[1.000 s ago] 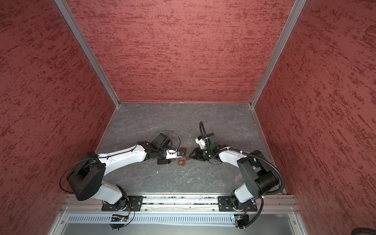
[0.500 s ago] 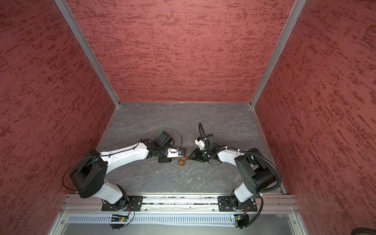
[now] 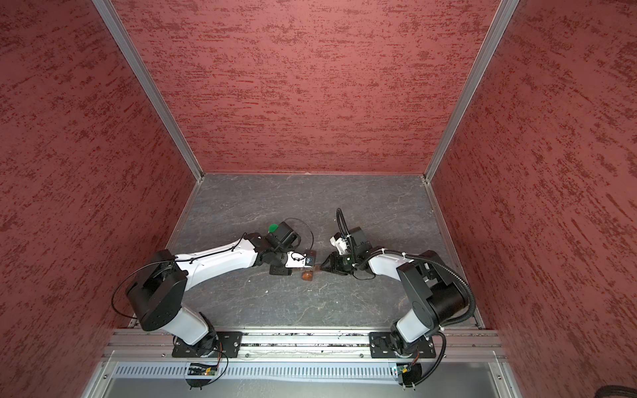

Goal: Sort the pills into containers
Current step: 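Tilt the clear capsule bottle with the left gripper over the open compartment, then pour yellow softgels from the bottle into the open compartment with the left gripper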

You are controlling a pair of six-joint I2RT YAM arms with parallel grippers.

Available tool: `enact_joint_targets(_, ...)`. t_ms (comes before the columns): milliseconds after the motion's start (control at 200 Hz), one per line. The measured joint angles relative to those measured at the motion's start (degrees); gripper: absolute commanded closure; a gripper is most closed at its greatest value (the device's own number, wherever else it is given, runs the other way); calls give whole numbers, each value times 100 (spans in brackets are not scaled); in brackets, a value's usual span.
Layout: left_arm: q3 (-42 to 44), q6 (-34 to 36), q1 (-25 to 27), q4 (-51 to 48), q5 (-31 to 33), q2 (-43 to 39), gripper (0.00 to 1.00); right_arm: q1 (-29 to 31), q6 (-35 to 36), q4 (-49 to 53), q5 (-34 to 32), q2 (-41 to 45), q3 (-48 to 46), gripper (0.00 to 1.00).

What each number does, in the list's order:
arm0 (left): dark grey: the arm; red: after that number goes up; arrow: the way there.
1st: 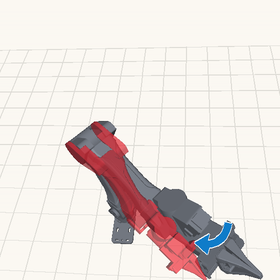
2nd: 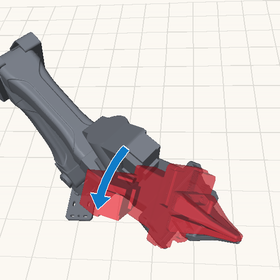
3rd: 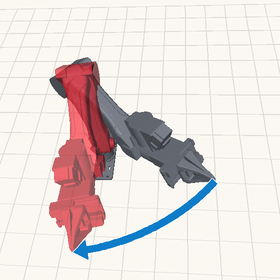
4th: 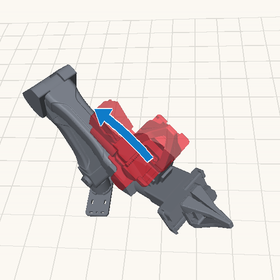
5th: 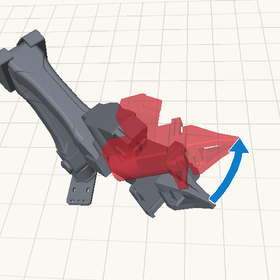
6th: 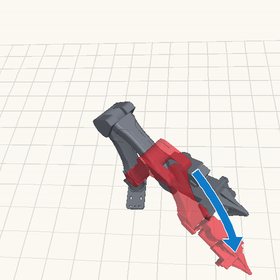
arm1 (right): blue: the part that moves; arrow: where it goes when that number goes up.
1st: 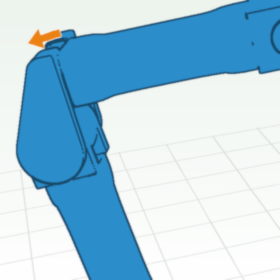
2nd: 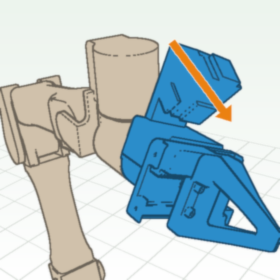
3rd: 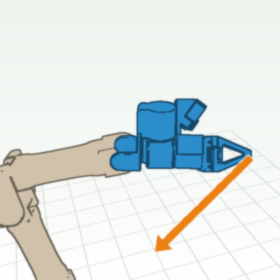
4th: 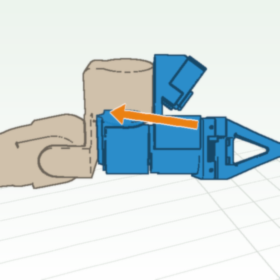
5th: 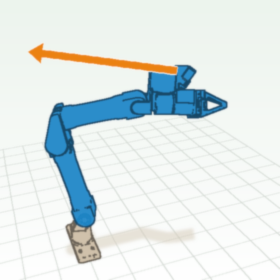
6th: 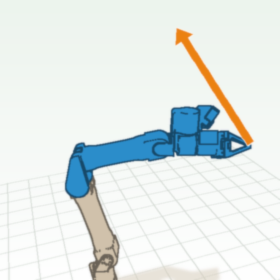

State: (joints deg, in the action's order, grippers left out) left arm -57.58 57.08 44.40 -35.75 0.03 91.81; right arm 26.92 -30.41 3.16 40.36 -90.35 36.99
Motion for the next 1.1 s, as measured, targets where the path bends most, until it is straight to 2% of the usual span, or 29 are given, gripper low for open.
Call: enact_joint_targets(1097,-667,68,319,-734,647,378,100,0,2,-68,2,0,-118,65)
